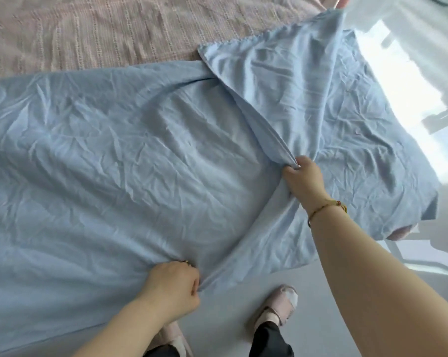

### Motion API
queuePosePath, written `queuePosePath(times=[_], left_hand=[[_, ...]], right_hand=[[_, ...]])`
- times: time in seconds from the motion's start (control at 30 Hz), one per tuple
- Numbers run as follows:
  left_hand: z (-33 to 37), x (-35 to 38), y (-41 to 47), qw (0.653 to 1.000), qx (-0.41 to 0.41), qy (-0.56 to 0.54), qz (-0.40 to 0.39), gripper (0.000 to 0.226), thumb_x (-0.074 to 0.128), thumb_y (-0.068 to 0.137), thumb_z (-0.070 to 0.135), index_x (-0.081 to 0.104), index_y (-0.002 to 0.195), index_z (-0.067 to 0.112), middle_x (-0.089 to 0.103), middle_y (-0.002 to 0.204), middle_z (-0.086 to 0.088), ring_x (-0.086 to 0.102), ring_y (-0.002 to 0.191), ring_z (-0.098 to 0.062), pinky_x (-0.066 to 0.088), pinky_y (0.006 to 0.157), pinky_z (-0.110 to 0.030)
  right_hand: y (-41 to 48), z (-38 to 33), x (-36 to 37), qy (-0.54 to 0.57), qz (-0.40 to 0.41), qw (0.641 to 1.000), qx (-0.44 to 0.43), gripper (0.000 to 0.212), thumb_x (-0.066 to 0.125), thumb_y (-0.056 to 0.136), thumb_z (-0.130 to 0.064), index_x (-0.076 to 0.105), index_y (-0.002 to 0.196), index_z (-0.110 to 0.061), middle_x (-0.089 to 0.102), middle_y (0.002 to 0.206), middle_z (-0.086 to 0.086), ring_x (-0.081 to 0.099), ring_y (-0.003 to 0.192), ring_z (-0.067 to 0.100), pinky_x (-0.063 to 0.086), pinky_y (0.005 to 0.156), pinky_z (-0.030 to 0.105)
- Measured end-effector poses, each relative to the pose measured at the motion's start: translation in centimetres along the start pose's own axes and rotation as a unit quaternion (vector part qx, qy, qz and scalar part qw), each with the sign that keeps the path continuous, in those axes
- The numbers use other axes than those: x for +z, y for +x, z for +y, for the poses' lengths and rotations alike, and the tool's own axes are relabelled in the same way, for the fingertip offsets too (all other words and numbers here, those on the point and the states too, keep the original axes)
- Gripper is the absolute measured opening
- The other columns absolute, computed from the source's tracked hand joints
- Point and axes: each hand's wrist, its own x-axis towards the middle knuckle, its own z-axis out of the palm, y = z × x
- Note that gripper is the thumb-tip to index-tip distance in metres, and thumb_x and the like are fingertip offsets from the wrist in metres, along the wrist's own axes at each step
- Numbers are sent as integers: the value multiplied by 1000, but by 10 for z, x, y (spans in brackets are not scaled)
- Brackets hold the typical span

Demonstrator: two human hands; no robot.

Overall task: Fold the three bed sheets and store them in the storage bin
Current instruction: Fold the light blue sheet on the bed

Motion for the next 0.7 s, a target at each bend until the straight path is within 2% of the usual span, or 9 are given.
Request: queuePosePath(times=[0.1,0.17,0.23,0.3,0.4,0.47,0.53,0.6,0.7], left_hand=[[27,-17,5,993,-9,-67,96,21,43,57,42,53,64,24,51,57,13,56,59,-9,10,47,-5],[53,-17,16,978,-21,-63,199,33,44,57,47,48,82,27,62,70,7,47,74,-11,31,45,-15],[85,-20,34,961,-36,-53,268,45,53,57,43,47,97,22,67,82,-5,44,82,-15,40,64,-25],[113,-18,55,956,-26,-36,291,56,68,47,25,47,98,20,69,81,-7,54,80,-19,42,65,-27],[143,-12,77,968,5,-13,251,36,48,49,21,46,84,28,66,65,7,65,59,-15,43,48,-21],[149,-2,82,973,20,-3,230,30,33,53,24,59,70,27,62,57,11,63,51,-11,39,38,-18],[153,9,81,977,35,18,210,30,34,57,25,64,55,22,59,53,10,60,47,-10,36,33,-19],[154,15,78,978,44,29,203,30,35,59,29,63,52,22,56,50,11,58,44,-8,34,32,-20],[153,19,82,983,23,47,176,28,34,58,31,60,49,24,53,46,11,55,41,-6,32,31,-19]], right_hand=[[-3,15,-39,205,28,978,16,26,45,87,-3,43,64,-16,37,58,-1,37,52,12,28,40,14],[-15,35,-66,317,51,947,28,27,47,87,-4,42,64,-17,35,58,-2,33,50,7,27,45,18],[-28,61,-83,367,67,926,53,29,48,86,-6,37,62,-16,29,59,-1,28,55,10,24,49,24],[-38,92,-88,369,62,921,112,33,45,90,-4,34,61,-15,27,60,1,27,56,12,27,44,21],[-39,121,-83,378,-19,900,217,25,41,92,-2,43,69,-12,38,68,4,39,60,17,40,36,17],[-25,123,-84,360,-48,898,247,23,43,91,-2,42,69,-11,38,68,4,41,58,17,43,37,16],[-10,119,-89,309,-23,928,209,21,48,87,-3,40,69,-10,37,66,4,40,56,17,42,38,17],[4,105,-94,254,3,955,150,12,53,85,-11,47,95,-11,45,80,3,45,65,19,42,50,22],[31,91,-101,47,-8,996,71,47,55,87,-20,35,128,-13,46,118,4,52,95,27,39,71,28]])
